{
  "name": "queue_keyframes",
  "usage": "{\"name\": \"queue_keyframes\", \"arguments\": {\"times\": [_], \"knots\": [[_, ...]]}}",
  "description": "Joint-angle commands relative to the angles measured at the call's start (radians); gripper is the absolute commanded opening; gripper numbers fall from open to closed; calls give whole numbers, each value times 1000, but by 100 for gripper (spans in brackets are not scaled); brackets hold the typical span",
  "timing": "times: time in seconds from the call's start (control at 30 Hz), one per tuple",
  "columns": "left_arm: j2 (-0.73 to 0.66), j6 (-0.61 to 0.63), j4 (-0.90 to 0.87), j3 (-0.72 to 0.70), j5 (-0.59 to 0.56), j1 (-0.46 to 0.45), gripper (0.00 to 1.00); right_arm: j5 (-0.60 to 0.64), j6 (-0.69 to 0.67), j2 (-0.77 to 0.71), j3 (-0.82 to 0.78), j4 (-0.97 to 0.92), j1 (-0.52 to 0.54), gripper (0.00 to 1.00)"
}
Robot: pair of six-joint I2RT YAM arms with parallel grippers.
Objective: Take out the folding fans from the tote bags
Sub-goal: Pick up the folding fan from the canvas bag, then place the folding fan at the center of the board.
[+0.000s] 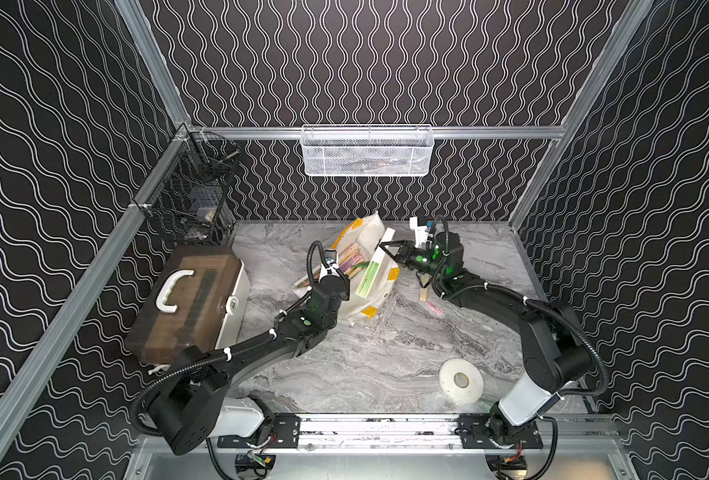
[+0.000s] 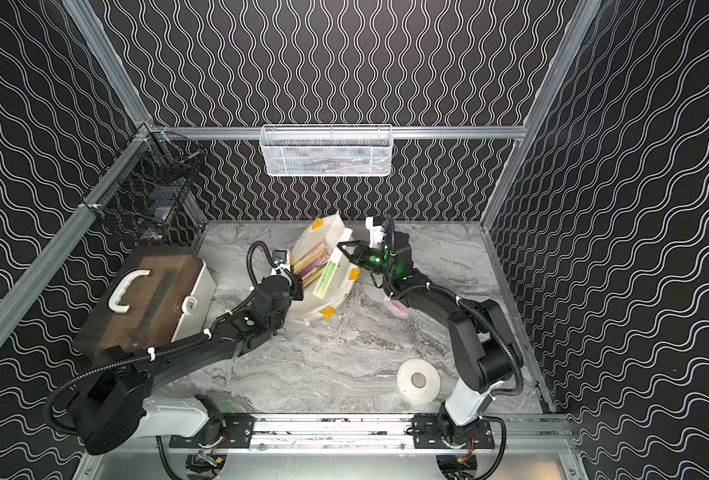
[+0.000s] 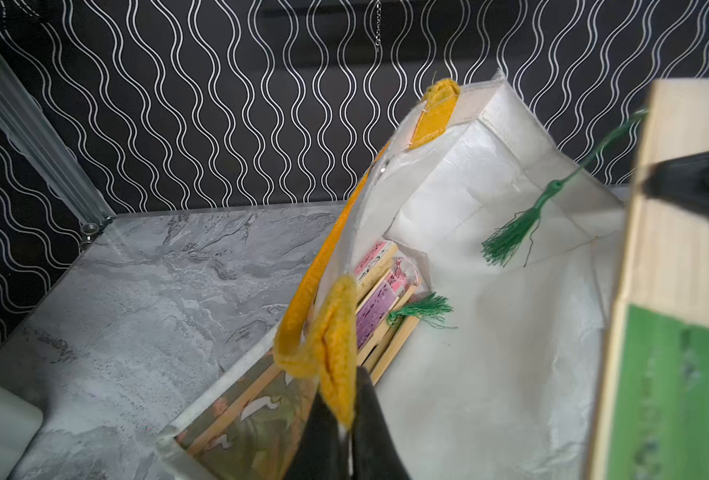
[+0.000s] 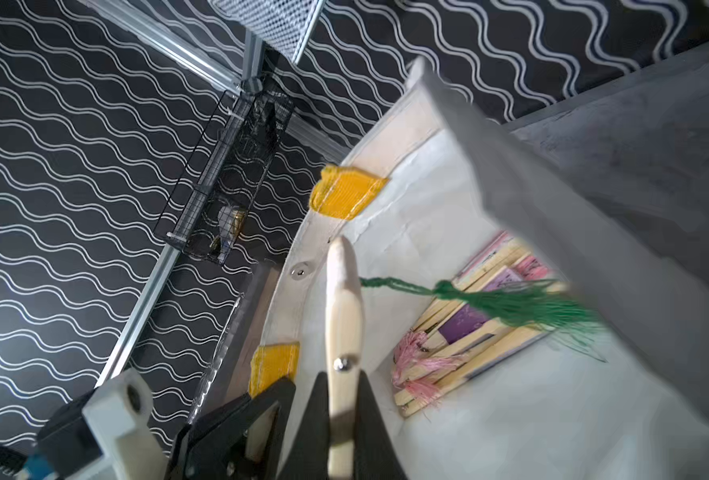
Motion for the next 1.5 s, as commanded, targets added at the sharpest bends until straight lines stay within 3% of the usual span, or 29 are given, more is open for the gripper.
{"name": "queue_keyframes", "arguments": {"times": [0.0,0.17,0.4,0.57,0.67,0.83,0.97,1.17,1.47], "knots": [[-15,-35,-29,-24,22,25,0,-154,9,-21,20,-60,-56,0],[-18,-38,-52,-22,51,72,0,-257,-26,-76,37,-185,-147,0],[-32,-39,-53,-21,97,83,0,-141,-297,-169,125,-556,-200,0],[-52,-44,-62,-20,118,84,0,-27,-406,-147,188,-716,-205,0],[-71,-42,-65,-24,123,83,0,17,-437,-97,235,-763,-230,0],[-85,-44,-86,-24,97,85,0,-23,-451,9,342,-806,-284,0],[-79,-54,-124,-11,65,86,0,-85,-412,20,363,-755,-315,0],[-81,-69,-105,-20,76,86,0,-59,-416,60,428,-775,-335,0],[-87,-82,-115,-13,107,86,0,-113,-475,332,616,-836,-339,0]]}}
